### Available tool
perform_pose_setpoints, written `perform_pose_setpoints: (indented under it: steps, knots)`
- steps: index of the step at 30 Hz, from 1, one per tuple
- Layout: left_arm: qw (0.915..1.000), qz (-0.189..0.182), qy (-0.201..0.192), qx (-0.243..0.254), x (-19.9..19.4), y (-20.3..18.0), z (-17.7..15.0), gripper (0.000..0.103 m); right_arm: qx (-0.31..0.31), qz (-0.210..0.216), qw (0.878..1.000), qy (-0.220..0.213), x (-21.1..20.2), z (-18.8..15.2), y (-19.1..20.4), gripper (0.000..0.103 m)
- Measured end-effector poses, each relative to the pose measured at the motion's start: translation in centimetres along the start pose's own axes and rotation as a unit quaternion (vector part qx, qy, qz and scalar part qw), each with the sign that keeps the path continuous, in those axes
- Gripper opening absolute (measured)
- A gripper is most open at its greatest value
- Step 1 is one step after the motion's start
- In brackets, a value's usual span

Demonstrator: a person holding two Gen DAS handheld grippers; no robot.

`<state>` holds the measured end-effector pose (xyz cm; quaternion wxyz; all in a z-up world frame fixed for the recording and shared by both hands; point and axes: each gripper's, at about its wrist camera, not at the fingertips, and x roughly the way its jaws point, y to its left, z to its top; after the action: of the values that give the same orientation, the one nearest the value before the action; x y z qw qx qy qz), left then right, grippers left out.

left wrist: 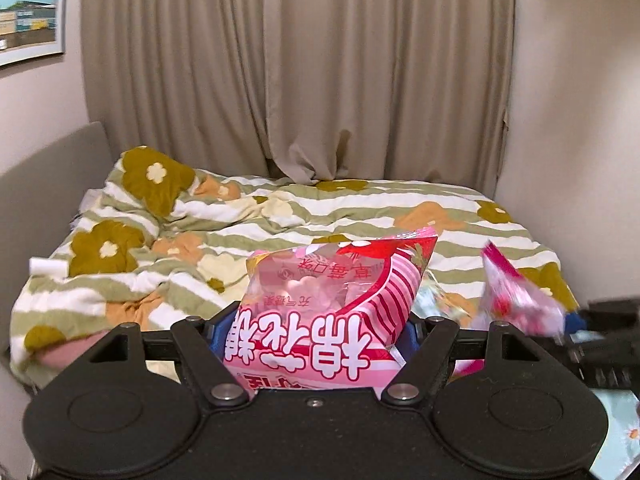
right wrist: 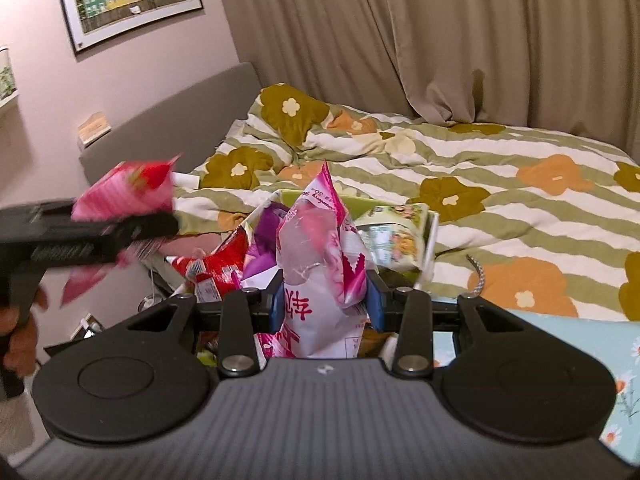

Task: Organize snacks
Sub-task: 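Carry both pink packets over the yellow box and open both grippers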

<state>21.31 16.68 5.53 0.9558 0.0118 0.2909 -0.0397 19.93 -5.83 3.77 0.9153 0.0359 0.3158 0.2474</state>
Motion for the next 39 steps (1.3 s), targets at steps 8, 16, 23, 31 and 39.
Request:
perform_pose_setpoints:
  steps: [8, 16, 23, 31, 39]
  knots:
    - [0.9979, -0.050, 0.029, 0.027, 6.3, 1.9, 2.8, 0.093, 0.053, -0.049, 0.997, 0.006, 2.0, -0.1, 2.3, 0.054]
    - [0.9971, -0.060, 0.034, 0.033, 5.4, 2.7, 0.4, 0.103, 0.077, -0.089, 0.993, 0.020, 1.5, -1.6, 3.2, 0.054]
    - [0.9980, -0.055, 0.032, 0.004, 1.6, 3.6, -2.3, 0.103, 0.090, -0.093, 0.991, 0.021, 1.1, -3.0, 3.5, 0.055]
    - [0.9990, -0.029, 0.035, -0.004, 0.0, 4.2, -3.8, 0.103, 0.078, -0.086, 0.993, 0.014, 2.0, -2.6, 4.8, 0.097]
    - [0.9991, -0.011, 0.040, -0.009, -2.1, 2.5, -5.6, 0.103, 0.071, -0.073, 0.995, -0.008, 0.5, -3.6, 5.0, 0.103]
